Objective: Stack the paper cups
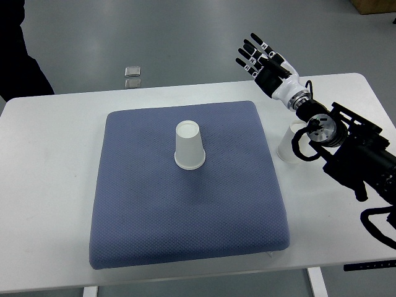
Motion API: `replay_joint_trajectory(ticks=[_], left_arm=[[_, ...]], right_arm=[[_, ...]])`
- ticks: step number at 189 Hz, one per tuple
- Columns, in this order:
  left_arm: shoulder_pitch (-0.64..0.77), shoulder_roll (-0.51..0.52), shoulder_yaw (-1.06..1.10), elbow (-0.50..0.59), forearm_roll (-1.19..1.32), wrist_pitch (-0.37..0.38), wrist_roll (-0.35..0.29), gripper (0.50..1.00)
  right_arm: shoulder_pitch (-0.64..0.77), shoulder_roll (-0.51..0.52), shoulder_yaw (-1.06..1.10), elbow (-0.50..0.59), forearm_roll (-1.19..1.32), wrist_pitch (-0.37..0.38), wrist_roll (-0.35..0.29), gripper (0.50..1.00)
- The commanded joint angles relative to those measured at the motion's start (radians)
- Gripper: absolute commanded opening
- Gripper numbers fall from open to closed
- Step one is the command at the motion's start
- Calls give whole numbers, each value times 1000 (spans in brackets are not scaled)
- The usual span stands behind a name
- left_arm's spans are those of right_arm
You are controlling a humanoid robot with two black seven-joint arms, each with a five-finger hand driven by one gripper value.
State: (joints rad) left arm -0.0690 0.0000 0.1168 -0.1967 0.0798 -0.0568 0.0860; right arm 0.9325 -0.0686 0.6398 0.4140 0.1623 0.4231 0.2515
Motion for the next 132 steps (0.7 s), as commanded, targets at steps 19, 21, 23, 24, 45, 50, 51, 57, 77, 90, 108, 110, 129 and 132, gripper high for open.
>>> replay_joint_trajectory(ticks=[19,21,23,24,45,50,51,57,77,90,108,110,129,132], left_arm=[[0,0,0,0,0,0,0,1000],[0,0,-2,0,0,0,0,1000],[0,0,-2,0,0,0,0,1000],[0,0,-2,0,0,0,0,1000],[0,0,0,-1,0,0,0,1000],[0,0,0,-1,0,0,0,1000],[0,0,0,-1,0,0,0,1000],[0,0,0,-1,0,0,-2,1000],[0,0,3,-1,0,0,-2,1000],[0,0,3,-7,0,0,-2,1000],[0,0,3,-24,0,-2,0,1000],[2,0,3,-24,0,0,-2,1000],[0,0,4,-33,2,-2,0,1000],[0,0,4,-35,2,-2,0,1000]], right_arm=[[0,0,-2,0,2,0,0,917],[0,0,-2,0,2,0,0,917],[0,0,-2,0,2,0,0,917],[0,0,-2,0,2,0,0,917],[2,-2,-3,0,0,-3,-3,917],[0,-2,-5,0,-1,-3,-3,919],[0,-2,-5,0,-3,-3,-3,917],[2,-2,-6,0,-4,-4,-5,919],[6,-3,-6,0,-7,-4,-5,919],[12,-10,-8,2,-15,-1,-5,919],[54,-30,-26,3,-18,0,-9,917],[57,-33,-28,3,-18,0,-11,917],[83,-59,-28,5,-37,-1,-31,917],[89,-62,-28,5,-41,-1,-34,917]])
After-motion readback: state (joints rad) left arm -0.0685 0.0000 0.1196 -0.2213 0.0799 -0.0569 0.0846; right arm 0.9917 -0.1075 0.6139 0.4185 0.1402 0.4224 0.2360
